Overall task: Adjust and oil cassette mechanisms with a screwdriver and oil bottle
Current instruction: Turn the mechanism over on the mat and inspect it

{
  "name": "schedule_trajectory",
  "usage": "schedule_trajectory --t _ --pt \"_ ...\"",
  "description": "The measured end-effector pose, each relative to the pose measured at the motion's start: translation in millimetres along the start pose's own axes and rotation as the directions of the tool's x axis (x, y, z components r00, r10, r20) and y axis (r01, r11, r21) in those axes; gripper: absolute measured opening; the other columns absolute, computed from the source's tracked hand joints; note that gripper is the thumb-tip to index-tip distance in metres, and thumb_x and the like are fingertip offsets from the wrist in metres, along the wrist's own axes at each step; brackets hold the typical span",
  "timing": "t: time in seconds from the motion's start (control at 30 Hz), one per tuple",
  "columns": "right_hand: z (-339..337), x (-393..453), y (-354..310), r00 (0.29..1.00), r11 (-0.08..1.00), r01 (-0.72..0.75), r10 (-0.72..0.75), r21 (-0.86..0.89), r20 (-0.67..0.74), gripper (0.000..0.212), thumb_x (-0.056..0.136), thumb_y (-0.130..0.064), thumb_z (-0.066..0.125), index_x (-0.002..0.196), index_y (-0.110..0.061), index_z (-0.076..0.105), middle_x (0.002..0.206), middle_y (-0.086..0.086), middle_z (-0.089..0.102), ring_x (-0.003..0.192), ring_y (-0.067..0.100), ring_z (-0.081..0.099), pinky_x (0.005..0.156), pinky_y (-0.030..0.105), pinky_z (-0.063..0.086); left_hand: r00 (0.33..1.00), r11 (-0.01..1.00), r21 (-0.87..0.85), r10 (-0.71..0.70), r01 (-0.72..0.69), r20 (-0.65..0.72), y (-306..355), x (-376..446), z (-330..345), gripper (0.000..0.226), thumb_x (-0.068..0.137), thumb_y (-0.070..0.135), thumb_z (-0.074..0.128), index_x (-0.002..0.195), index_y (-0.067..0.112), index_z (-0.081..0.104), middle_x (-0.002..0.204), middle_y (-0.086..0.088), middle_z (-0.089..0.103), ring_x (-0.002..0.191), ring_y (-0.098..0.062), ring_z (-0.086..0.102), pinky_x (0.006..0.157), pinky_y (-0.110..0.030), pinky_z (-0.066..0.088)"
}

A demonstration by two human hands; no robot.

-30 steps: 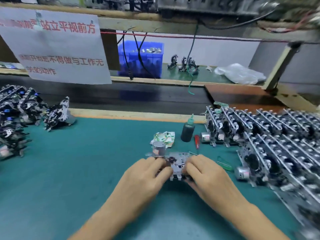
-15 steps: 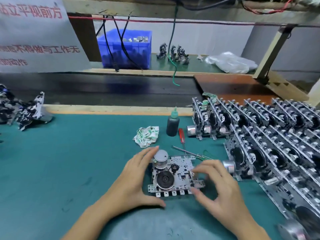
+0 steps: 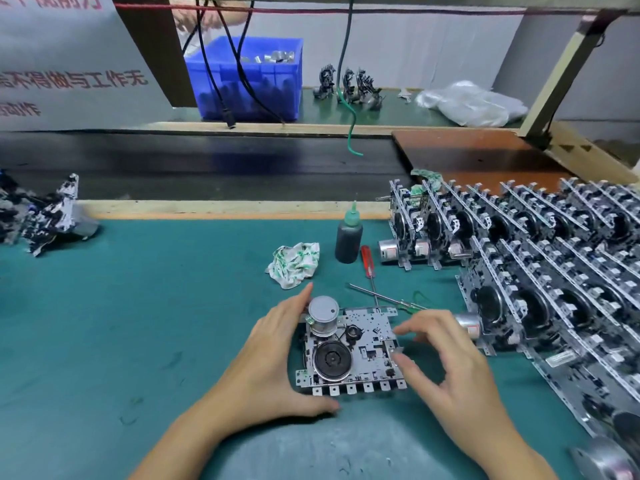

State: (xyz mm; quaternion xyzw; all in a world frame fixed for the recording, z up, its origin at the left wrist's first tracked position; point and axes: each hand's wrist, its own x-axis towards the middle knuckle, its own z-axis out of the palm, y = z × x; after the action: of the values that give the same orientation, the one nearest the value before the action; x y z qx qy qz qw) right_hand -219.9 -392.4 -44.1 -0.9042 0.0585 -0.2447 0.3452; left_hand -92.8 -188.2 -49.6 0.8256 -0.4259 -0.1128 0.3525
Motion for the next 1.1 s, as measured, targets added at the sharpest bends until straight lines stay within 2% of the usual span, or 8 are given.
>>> schedule_trajectory --t 0.07,0.13,0.2,0.37,0.73,0.93,1.03,1.1 --pt "1.1 0.0 0.1 1.0 1.0 0.003 -0.003 -0.012 -0.003 0.023 0.084 -0.045 0.051 0.096 -0.029 0.06 0.101 -0.023 0.049 0.098 0.0 0.053 0.082 0.018 0.041 0.999 0.998 0.06 0.026 -0.023 -0.043 4.2 2.3 3.1 0.103 0.053 0.065 0.069 0.137 0.049 0.013 0.132 0.039 0.025 0.122 0.018 0.025 0.104 -0.01 0.02" --pt "1.3 -0.2 0.2 1.0 1.0 0.003 -0.003 -0.015 0.0 0.022 0.084 -0.045 0.051 0.097 -0.029 0.06 0.101 -0.022 0.05 0.098 0.001 0.054 0.081 0.019 0.042 0.991 0.989 0.129 0.089 -0.076 -0.101 7.6 3.3 4.9 0.089 0.055 0.059 0.07 0.132 0.045 0.027 0.126 0.029 0.039 0.117 0.007 0.037 0.101 -0.019 0.028" --pt "1.1 -0.3 0.2 1.0 1.0 0.003 -0.003 -0.008 0.006 0.023 0.085 -0.045 0.051 0.097 -0.028 0.061 0.101 -0.02 0.051 0.098 0.004 0.055 0.081 0.022 0.043 0.978 0.974 0.189 0.153 -0.125 -0.14 7.5 2.2 4.8 0.09 0.055 0.057 0.071 0.133 0.032 0.034 0.126 0.019 0.042 0.117 -0.001 0.041 0.1 -0.02 0.029" --pt "0.4 -0.8 0.2 1.0 1.0 -0.007 0.007 0.021 0.02 0.024 0.086 -0.047 0.05 0.099 -0.03 0.06 0.103 -0.022 0.051 0.099 0.004 0.054 0.081 0.021 0.042 0.981 0.967 0.2 0.176 -0.156 -0.084 2.0 -0.6 -1.1 0.108 0.053 0.075 0.071 0.14 0.027 0.027 0.135 0.018 0.035 0.125 -0.001 0.035 0.105 -0.018 0.022" --pt "-0.4 -1.2 0.2 1.0 1.0 0.009 -0.009 0.03 0.021 0.026 0.086 -0.047 0.049 0.103 -0.029 0.058 0.106 -0.019 0.052 0.103 0.004 0.051 0.086 0.022 0.04 0.98 0.969 0.179 0.183 -0.168 -0.072 2.5 -2.8 -1.3 0.11 0.056 0.077 0.069 0.144 0.035 0.02 0.137 0.022 0.029 0.127 0.001 0.031 0.106 -0.013 0.02" --pt "-4.7 3.6 -8.5 0.988 0.993 0.096 -0.087 -0.068 0.131 0.042 0.081 -0.057 0.052 0.116 -0.034 0.048 0.116 -0.015 0.048 0.114 0.001 0.042 0.097 0.014 0.03 0.979 0.968 0.175 0.192 -0.179 -0.062 1.0 -1.8 -1.3 0.114 0.055 0.077 0.07 0.146 0.034 0.017 0.138 0.027 0.023 0.13 0.004 0.027 0.108 -0.013 0.02" --pt "-6.9 21.6 -18.6 0.998 0.997 0.053 -0.051 -0.05 0.043 0.039 0.085 -0.056 0.048 0.119 -0.036 0.045 0.117 -0.016 0.047 0.114 -0.004 0.042 0.098 0.011 0.03 0.982 0.97 0.179 0.177 -0.164 -0.061 -0.7 -0.8 0.0 0.113 0.056 0.077 0.07 0.145 0.033 0.017 0.14 0.026 0.025 0.131 0.005 0.026 0.108 -0.015 0.02" --pt "-4.0 42.7 -23.0 0.997 0.998 -0.055 0.055 -0.003 -0.047 0.038 0.085 -0.052 0.052 0.118 -0.033 0.047 0.115 -0.015 0.05 0.11 -0.003 0.046 0.095 0.017 0.037 0.986 0.975 0.164 0.158 -0.147 -0.054 -1.3 -0.7 0.8 0.113 0.055 0.076 0.071 0.145 0.035 0.017 0.142 0.024 0.026 0.132 0.005 0.026 0.108 -0.017 0.022"
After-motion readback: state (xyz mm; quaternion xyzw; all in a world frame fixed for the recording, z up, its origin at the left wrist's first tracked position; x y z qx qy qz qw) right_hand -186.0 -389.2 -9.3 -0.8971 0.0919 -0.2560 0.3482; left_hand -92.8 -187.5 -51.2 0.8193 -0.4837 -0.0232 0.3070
